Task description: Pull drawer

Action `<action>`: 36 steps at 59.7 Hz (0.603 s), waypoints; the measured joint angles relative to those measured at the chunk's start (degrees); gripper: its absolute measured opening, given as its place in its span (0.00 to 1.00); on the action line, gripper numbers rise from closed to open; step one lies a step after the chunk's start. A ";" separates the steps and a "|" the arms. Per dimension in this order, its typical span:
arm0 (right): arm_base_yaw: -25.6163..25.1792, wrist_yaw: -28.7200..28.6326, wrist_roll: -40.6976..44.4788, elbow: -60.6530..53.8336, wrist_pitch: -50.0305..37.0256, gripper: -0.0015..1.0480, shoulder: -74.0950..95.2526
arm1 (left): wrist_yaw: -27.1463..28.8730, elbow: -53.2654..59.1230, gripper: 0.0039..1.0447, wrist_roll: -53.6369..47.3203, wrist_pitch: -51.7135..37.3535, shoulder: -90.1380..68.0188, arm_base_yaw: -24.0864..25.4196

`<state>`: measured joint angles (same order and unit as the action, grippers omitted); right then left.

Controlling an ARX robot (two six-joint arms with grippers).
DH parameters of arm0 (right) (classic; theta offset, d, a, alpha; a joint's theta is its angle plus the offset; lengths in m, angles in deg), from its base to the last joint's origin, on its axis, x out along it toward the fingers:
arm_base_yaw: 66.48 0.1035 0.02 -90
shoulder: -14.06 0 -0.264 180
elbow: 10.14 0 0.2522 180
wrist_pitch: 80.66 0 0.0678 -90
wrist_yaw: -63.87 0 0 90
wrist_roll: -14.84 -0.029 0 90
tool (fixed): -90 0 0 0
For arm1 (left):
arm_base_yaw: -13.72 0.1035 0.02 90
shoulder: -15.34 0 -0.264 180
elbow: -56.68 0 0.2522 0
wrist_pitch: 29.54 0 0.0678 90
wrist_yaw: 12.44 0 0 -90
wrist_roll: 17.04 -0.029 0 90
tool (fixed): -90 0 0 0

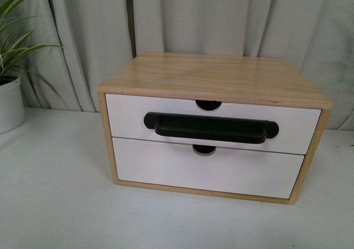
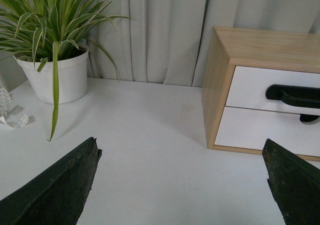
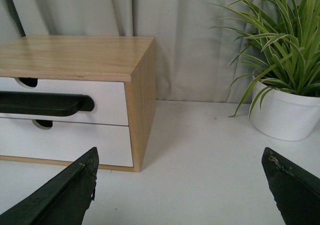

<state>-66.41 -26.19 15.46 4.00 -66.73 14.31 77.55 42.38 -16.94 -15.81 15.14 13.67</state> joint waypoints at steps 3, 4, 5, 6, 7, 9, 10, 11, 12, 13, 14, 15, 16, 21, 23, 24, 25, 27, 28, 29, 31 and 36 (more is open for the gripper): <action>0.00 -0.02 0.00 0.00 0.00 0.91 0.00 | -0.02 0.00 0.95 0.00 0.00 0.00 0.00; 0.00 -0.02 0.00 0.00 0.00 0.91 0.00 | -0.02 0.00 0.95 0.00 0.00 0.00 0.00; 0.00 -0.02 0.00 0.00 0.00 0.91 0.00 | 0.00 0.00 0.95 0.00 0.00 0.00 0.00; 0.00 -0.02 0.00 0.00 0.00 0.91 0.00 | -0.02 0.00 0.95 0.00 0.00 0.00 0.00; 0.00 0.00 0.00 0.00 0.00 0.91 0.00 | 0.00 0.00 0.95 0.00 0.00 0.00 0.00; 0.00 0.00 0.00 0.00 0.00 0.91 0.00 | -0.02 0.00 0.95 0.00 0.00 0.00 0.00; 0.00 0.00 0.00 0.00 0.00 0.91 0.00 | 0.00 0.00 0.95 0.00 0.00 0.00 0.00; 0.00 0.00 0.00 0.00 0.00 0.91 0.00 | -0.02 0.00 0.95 0.00 0.00 0.00 0.00; 0.00 0.00 0.00 0.00 0.00 0.91 0.00 | 0.00 0.00 0.95 0.00 0.00 0.00 0.00; 0.00 0.00 0.00 0.00 0.00 0.91 0.00 | -0.02 0.00 0.95 0.00 0.00 0.00 0.00; 0.00 -0.02 0.00 0.00 0.00 0.91 0.00 | -0.02 0.00 0.95 0.00 0.00 0.00 0.00; 0.00 -0.02 0.00 0.00 0.00 0.91 0.00 | 0.00 0.00 0.95 0.00 0.00 0.00 0.00; 0.00 0.00 0.00 0.00 0.00 0.91 0.00 | 0.00 0.00 0.95 0.00 0.00 0.00 0.00; 0.00 0.00 0.00 0.00 0.00 0.91 0.00 | 0.00 0.00 0.95 0.00 0.00 0.00 0.00; 0.00 -0.02 0.00 0.00 0.00 0.91 0.00 | -0.02 0.00 0.95 0.00 0.00 0.00 0.00; 0.00 0.00 0.00 0.00 0.00 0.91 0.00 | -0.02 0.00 0.95 0.00 0.00 0.00 0.00; 0.00 0.00 0.00 0.00 0.00 0.91 0.00 | -0.02 0.00 0.95 0.00 0.00 0.00 0.00; 0.00 0.00 0.00 0.00 0.00 0.91 0.00 | -0.02 0.00 0.95 0.00 0.00 0.00 0.00; 0.00 0.00 0.00 0.00 0.00 0.91 0.00 | -0.02 0.00 0.95 0.00 0.00 0.00 0.00; 0.00 0.00 0.00 0.00 0.00 0.91 0.00 | -0.02 0.00 0.95 0.00 0.00 0.00 0.00; 0.00 0.00 0.00 0.00 0.00 0.91 0.00 | -0.02 0.00 0.95 0.00 0.00 0.00 0.00; 0.00 0.00 0.00 0.00 0.00 0.91 0.00 | 0.00 0.00 0.95 0.00 0.00 0.00 0.00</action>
<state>-66.41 -26.19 15.46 4.00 -66.73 14.31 77.55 42.38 -16.94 -15.81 15.14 13.67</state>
